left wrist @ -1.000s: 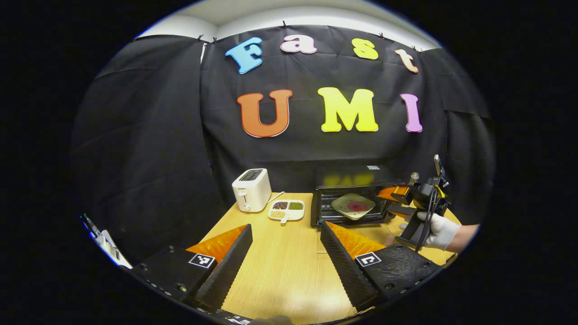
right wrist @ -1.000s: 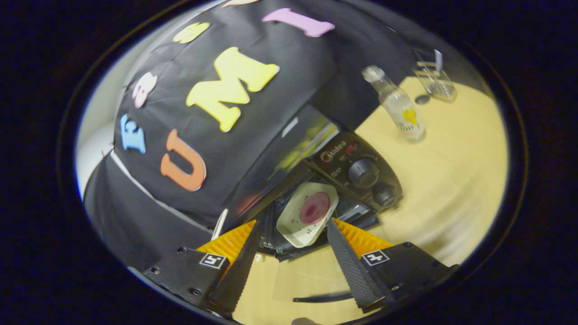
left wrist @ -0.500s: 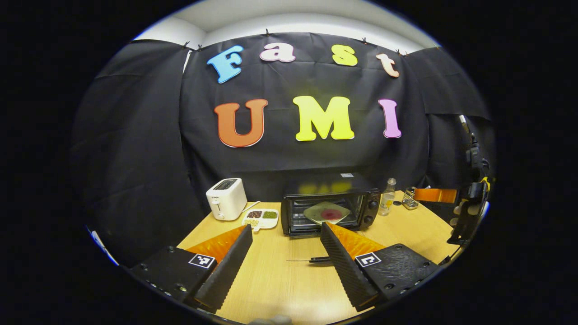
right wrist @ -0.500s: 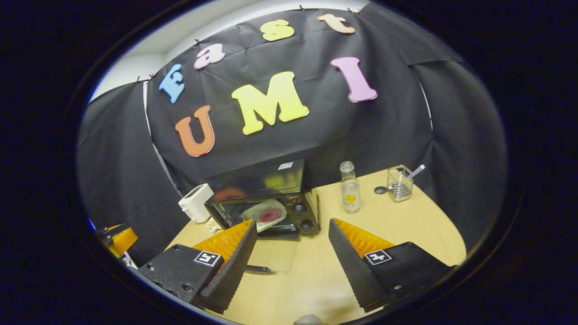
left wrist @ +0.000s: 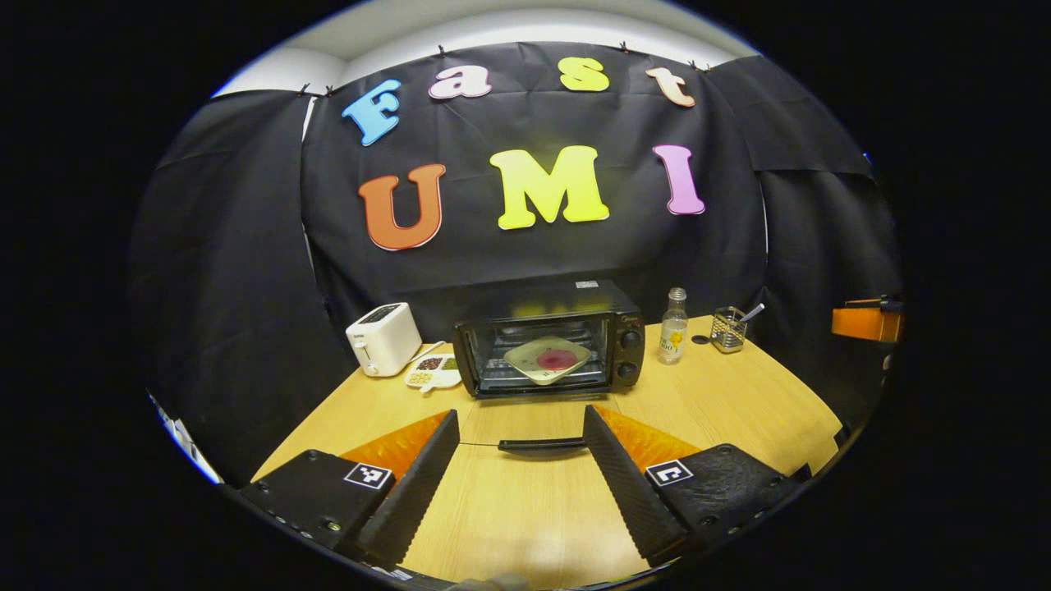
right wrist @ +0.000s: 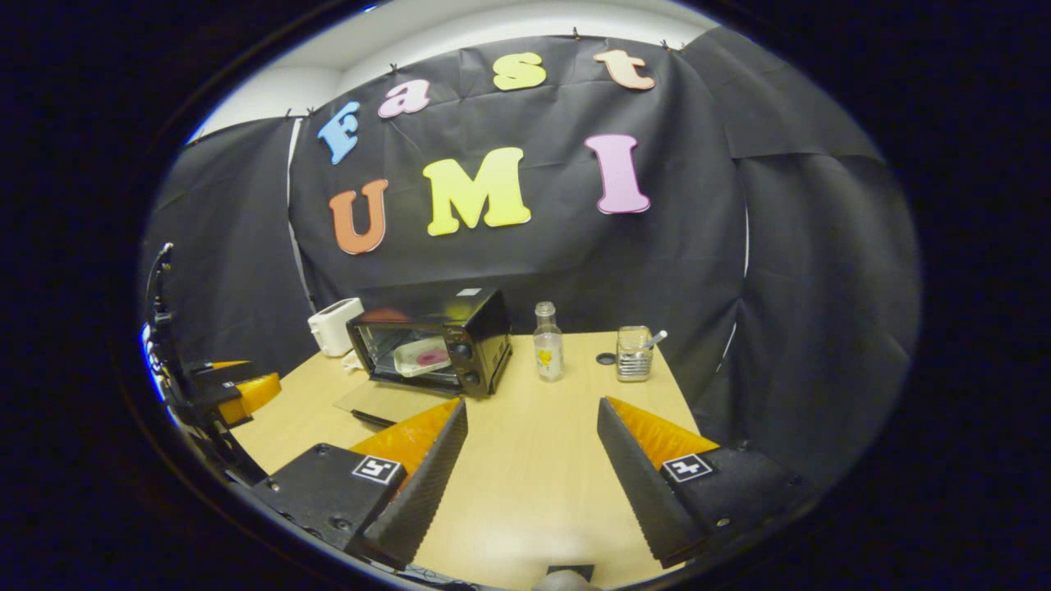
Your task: Open the electric oven with the left hand, put the food in, and close the electric oven.
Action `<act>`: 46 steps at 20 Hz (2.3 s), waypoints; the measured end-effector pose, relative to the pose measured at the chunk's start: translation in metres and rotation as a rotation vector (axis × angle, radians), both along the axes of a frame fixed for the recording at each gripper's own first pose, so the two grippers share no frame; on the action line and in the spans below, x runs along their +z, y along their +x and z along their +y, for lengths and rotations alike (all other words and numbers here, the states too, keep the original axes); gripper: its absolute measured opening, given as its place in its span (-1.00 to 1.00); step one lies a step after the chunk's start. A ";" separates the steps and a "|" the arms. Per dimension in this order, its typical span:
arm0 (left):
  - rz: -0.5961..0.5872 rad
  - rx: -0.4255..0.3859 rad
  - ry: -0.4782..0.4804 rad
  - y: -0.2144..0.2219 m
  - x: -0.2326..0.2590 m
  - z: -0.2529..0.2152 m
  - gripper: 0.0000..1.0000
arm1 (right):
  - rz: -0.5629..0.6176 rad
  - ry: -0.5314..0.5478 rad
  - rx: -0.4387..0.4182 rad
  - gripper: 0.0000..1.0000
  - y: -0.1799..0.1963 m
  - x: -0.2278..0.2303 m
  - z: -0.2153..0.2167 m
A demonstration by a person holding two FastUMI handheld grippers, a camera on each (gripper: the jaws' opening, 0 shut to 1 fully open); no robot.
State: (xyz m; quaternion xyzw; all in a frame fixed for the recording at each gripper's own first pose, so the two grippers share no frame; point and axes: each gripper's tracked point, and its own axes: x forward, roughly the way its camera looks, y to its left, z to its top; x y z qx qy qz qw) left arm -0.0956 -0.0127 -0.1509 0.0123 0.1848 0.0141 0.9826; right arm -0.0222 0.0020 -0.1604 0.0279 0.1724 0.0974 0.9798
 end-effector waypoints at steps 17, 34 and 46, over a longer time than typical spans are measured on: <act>0.289 -0.061 -0.048 0.073 -0.196 -0.008 0.95 | 0.050 -0.122 -0.158 1.00 0.013 0.019 -0.006; 0.314 -0.056 -0.027 0.098 -0.205 -0.011 0.94 | 0.050 -0.127 -0.183 1.00 0.008 0.020 -0.003; 0.203 -0.067 0.003 0.130 -0.134 0.000 0.97 | 0.027 -0.048 -0.202 1.00 0.013 0.018 -0.004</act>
